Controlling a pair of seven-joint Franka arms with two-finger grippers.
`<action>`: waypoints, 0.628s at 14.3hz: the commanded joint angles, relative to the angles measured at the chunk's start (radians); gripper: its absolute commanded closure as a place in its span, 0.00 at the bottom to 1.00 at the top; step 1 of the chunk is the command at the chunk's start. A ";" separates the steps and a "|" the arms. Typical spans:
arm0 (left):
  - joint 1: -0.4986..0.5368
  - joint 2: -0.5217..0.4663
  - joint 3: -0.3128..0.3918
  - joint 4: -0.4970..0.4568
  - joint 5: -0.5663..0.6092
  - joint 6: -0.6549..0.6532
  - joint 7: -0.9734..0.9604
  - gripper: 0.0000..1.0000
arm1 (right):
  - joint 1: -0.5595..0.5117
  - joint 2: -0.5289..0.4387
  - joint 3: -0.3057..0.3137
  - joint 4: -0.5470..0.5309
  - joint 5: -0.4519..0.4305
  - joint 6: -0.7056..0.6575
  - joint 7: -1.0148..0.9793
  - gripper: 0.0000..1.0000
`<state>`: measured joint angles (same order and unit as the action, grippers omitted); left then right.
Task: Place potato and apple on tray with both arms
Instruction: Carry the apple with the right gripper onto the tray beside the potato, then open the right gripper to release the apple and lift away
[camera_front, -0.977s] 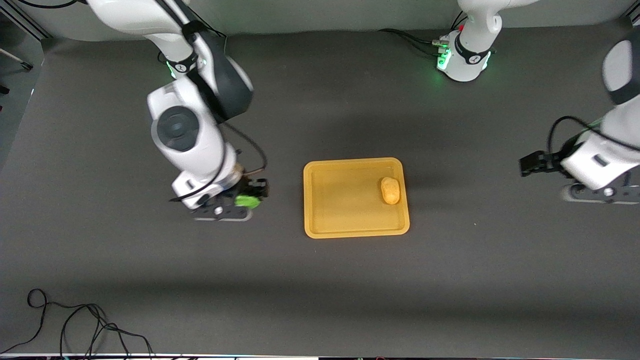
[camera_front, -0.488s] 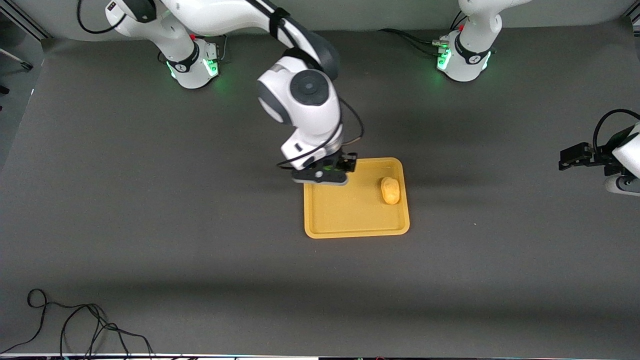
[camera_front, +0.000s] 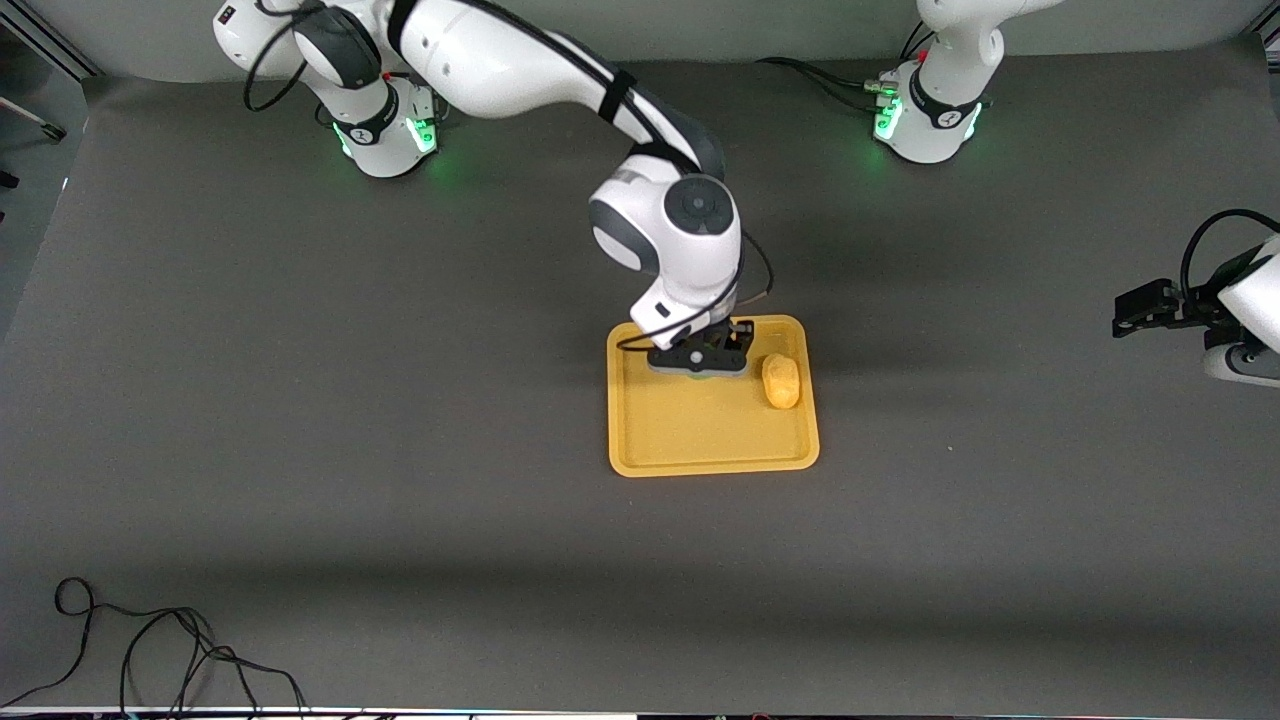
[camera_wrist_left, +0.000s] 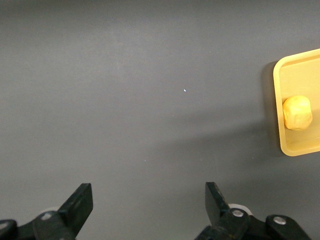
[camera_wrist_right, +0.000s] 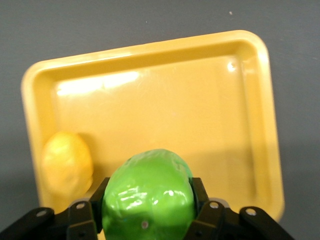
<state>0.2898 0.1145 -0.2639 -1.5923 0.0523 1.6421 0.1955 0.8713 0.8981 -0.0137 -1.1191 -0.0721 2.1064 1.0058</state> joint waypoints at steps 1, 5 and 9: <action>-0.012 -0.029 0.020 -0.008 -0.032 -0.004 0.009 0.00 | 0.018 0.097 -0.009 0.062 -0.041 0.058 0.031 0.48; -0.184 -0.036 0.198 -0.011 -0.037 -0.002 0.010 0.00 | 0.018 0.146 -0.014 0.059 -0.060 0.119 0.042 0.48; -0.192 -0.041 0.210 -0.015 -0.037 -0.007 0.013 0.00 | 0.005 0.139 -0.014 0.059 -0.089 0.116 0.042 0.00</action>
<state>0.1190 0.1014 -0.0792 -1.5900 0.0238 1.6423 0.1958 0.8772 1.0308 -0.0195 -1.0980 -0.1346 2.2299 1.0186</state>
